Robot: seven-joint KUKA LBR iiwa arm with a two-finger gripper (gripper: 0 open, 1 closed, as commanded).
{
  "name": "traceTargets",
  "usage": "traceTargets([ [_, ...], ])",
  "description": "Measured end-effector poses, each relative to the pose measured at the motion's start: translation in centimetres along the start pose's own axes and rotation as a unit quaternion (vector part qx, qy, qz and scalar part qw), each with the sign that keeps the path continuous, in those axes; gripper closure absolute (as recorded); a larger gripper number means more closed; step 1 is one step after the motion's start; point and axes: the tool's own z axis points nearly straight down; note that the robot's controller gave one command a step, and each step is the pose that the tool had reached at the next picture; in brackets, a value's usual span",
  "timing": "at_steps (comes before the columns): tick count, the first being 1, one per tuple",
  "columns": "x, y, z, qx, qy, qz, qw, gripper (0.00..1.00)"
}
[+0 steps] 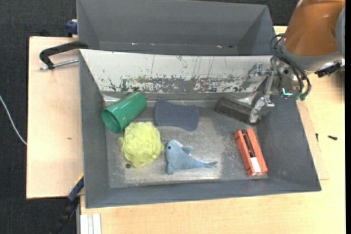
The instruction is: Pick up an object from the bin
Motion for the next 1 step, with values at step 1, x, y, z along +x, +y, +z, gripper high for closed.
traceTargets([
  [1, -0.17, 0.04, -0.51, 0.001, -0.0043, -0.001, 1.0, 0.0],
])
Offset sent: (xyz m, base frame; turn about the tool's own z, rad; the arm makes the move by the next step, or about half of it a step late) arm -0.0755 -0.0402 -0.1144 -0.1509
